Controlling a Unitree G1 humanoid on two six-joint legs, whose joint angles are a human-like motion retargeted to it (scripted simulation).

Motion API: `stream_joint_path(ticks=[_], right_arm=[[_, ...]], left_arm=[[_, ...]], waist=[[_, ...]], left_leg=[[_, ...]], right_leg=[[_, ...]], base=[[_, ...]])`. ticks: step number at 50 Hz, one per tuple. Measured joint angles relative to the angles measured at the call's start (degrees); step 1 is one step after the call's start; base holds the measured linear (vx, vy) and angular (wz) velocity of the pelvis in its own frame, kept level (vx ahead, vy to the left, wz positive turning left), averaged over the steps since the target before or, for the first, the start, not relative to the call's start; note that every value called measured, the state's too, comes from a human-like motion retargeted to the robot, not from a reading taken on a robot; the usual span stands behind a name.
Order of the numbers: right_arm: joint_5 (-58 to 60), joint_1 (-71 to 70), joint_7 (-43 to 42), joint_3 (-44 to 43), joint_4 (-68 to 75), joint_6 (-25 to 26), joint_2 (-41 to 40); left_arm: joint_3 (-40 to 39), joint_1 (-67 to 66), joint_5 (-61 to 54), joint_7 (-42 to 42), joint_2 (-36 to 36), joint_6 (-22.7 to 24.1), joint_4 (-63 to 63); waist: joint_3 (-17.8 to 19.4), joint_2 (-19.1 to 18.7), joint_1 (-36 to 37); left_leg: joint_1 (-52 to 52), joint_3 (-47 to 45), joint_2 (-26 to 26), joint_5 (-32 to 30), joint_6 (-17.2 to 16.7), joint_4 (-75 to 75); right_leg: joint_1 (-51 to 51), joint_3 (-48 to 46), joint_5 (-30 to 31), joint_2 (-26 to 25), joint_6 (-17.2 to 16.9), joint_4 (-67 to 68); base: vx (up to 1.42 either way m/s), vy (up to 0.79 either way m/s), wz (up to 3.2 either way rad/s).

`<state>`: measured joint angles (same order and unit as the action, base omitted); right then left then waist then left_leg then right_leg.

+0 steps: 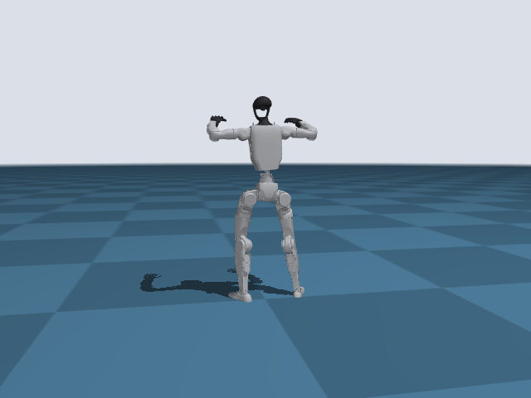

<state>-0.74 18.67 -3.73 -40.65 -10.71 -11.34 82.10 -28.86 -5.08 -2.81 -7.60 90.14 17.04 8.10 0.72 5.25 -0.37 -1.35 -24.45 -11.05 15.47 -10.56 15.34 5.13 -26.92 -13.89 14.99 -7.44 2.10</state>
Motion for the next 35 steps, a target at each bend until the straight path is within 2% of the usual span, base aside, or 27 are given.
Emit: stream_joint_path(ticks=[18, 35], right_arm=[[0.1, -0.1, 0.4, -0.4, 0.9, 0.8, -0.3], [0.3, -0.1, 1.1, -0.5, 1.0, 1.0, -0.3]], left_arm=[[0.1, 0.5, -0.7, 1.1, -0.4, -1.6, 1.5], [-3.6, -2.2, 0.1, 1.7, -0.7, -2.0, 1.4]], waist=[[0.3, -1.0, -2.6], [1.3, -0.9, -3.0]], left_leg=[[3.8, -4.3, 0.1, -0.7, 2.0, -3.5], [4.6, -6.5, 0.1, -0.8, 2.7, -4.4]], right_leg=[[-1.8, 4.3, -0.6, -0.3, -0.5, 1.6], [-2.9, 6.5, -0.1, -0.6, -1.2, 1.5]], base=[[0.00, -0.02, -0.19], [0.00, 0.00, -0.05]])
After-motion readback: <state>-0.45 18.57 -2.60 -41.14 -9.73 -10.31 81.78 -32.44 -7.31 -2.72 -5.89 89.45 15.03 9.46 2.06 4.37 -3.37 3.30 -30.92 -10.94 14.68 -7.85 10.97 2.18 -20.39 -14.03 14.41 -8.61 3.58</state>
